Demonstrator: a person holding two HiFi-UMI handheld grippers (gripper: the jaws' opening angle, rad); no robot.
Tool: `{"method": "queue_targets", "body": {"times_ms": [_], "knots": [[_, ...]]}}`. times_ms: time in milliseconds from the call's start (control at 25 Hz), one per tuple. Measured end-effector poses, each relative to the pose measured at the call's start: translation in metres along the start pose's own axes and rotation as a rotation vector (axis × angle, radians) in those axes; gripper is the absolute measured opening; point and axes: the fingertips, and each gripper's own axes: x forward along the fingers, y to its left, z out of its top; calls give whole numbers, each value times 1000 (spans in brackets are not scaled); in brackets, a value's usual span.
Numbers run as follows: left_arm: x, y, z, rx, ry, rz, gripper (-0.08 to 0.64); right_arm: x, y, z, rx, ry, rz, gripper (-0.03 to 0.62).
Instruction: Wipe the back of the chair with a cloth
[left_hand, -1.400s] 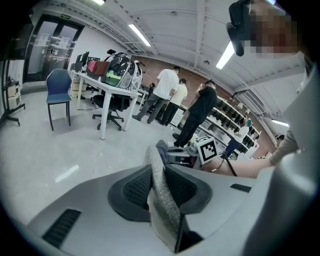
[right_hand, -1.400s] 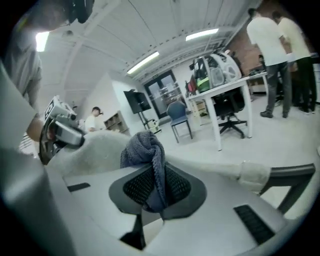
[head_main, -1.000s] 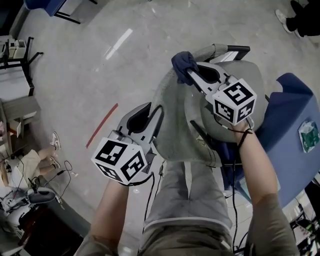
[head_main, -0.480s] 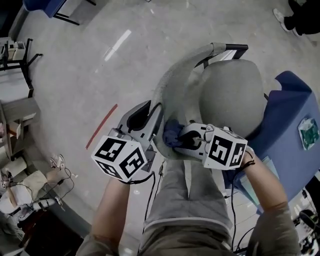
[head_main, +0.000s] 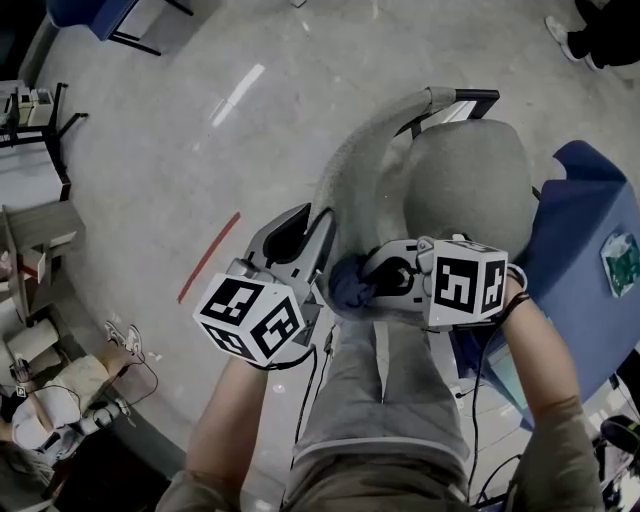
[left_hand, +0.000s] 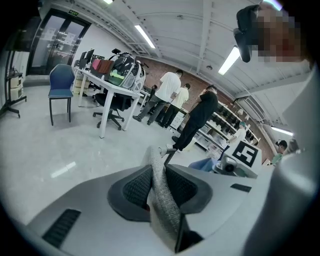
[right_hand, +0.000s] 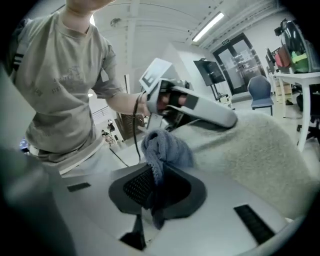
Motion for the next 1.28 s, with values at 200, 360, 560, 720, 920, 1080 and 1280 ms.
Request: {"method": "queue_targets", "body": {"times_ms": [200,360,560,720,920,1080,1280], "knots": [[0,1,-1,14,2,-8,104,-22,-72,7,87,-87,-227,64],[3,0,-1,47,30,-5,104,-39,-116,16,116,-134,-413,64],[-6,1,2,-90,14,-7,107,-65,-141,17,170,-122,-654,63],[-20,-1,-3,-46,39,22,107,-99,-153,21,196,-117,-838,63],[-39,-7,8,-17,63,27,100,-139,-145,48,221,-180,-945,63],[-57,-17,33,15,14,32,100,-171,-119,79,230,-275,-1025,63],[-82,-32,67,65,-48,26,98,-206,-74,117,242,-391,-1131,63]]}}
